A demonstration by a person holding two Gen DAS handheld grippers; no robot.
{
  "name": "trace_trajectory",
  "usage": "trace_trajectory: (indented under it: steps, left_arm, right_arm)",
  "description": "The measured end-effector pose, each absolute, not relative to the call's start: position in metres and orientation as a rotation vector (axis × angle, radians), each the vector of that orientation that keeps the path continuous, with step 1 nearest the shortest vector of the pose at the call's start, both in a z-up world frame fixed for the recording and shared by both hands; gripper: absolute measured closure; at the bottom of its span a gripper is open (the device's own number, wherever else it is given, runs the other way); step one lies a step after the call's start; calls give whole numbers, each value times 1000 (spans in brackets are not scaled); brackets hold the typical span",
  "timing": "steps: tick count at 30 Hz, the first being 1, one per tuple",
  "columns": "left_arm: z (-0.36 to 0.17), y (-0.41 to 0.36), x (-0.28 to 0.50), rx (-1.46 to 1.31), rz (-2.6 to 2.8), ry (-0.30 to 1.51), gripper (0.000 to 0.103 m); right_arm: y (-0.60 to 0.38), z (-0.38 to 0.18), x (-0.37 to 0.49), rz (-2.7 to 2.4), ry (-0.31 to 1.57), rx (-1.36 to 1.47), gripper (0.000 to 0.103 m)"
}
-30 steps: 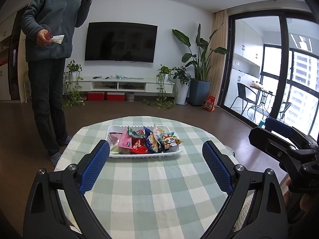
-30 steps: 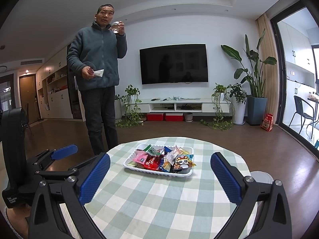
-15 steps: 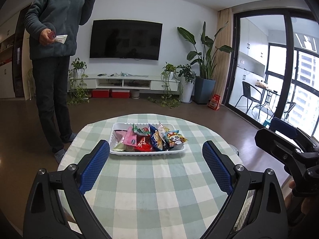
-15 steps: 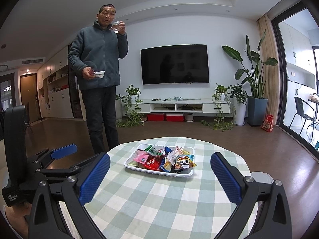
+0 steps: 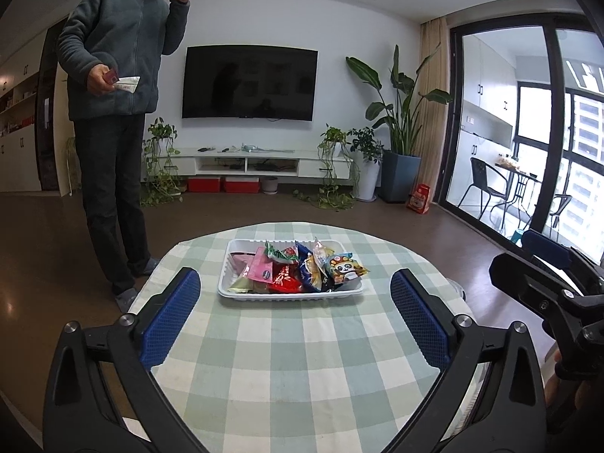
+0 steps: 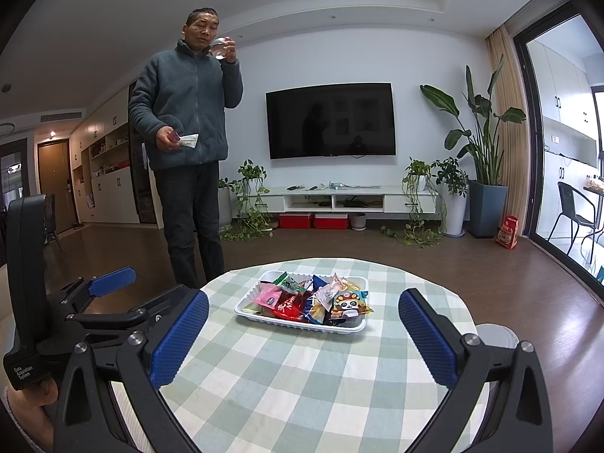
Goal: Organize snacks
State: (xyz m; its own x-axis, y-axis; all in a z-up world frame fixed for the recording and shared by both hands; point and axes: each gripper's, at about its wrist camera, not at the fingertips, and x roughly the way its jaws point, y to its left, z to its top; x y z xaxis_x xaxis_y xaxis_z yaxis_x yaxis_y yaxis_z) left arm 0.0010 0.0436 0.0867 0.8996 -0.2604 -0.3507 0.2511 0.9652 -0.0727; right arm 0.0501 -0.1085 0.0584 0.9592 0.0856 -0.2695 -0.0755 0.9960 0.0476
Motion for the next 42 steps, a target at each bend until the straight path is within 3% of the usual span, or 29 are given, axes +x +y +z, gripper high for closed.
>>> trace_trajectory:
  steps: [13, 42]
  left_arm:
    - [94, 38, -23, 13, -159, 281, 1]
    - [84, 39, -15, 0, -190, 344, 1]
  right_arm:
    - [-104, 56, 48, 90, 279, 36, 0]
    - [-94, 47, 43, 98, 286, 32, 0]
